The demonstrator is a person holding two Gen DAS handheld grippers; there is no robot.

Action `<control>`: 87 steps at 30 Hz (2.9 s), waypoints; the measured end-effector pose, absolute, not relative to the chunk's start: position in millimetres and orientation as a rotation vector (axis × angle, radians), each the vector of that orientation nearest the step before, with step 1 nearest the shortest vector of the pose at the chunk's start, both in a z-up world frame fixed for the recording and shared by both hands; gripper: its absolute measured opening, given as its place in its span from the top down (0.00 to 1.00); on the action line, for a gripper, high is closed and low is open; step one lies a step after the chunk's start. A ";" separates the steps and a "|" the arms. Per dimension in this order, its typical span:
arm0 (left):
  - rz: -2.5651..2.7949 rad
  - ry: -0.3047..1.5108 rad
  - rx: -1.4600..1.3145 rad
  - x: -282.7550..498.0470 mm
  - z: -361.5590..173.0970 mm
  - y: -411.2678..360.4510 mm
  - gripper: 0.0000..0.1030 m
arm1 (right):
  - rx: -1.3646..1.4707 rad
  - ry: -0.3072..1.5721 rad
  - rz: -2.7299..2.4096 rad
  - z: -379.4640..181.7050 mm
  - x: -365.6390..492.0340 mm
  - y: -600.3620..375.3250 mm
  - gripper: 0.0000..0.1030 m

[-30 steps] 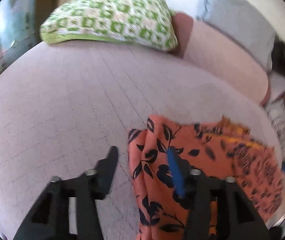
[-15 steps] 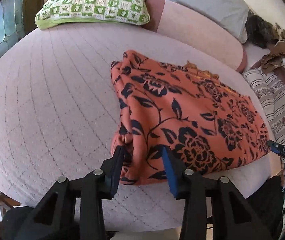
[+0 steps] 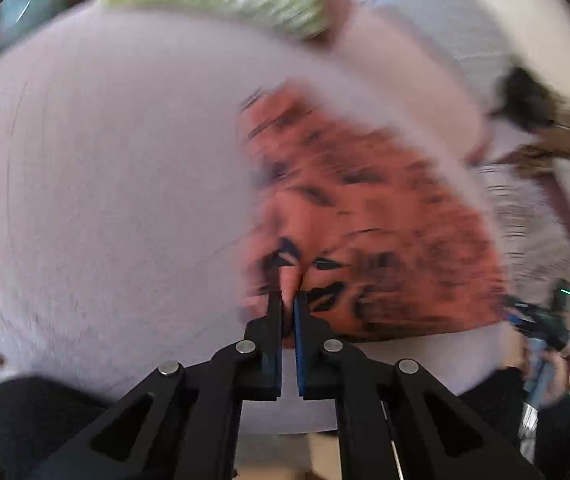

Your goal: Fold small clothes

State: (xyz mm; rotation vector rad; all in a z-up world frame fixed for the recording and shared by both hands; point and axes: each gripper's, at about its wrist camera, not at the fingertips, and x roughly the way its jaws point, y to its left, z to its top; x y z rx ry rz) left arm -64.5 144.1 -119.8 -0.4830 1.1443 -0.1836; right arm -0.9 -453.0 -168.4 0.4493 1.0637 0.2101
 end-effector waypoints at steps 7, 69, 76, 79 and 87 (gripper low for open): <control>-0.210 1.106 -0.431 -61.1 -113.8 136.4 0.94 | 0.434 1.007 0.269 -149.6 -5.7 -451.5 0.19; -0.248 0.798 -0.146 8.4 -36.8 70.9 0.46 | 0.466 0.907 0.406 -126.0 53.4 -422.8 0.22; -0.031 0.928 -0.196 22.4 -78.4 89.9 0.45 | 0.691 0.908 0.244 -148.4 46.1 -465.8 0.38; -0.071 0.837 -0.181 8.0 -55.5 84.3 0.41 | 0.659 0.878 0.368 -137.6 32.5 -447.5 0.26; -0.032 0.919 -0.152 9.6 -71.6 76.7 0.32 | 0.693 0.920 0.235 -154.9 15.2 -458.9 0.31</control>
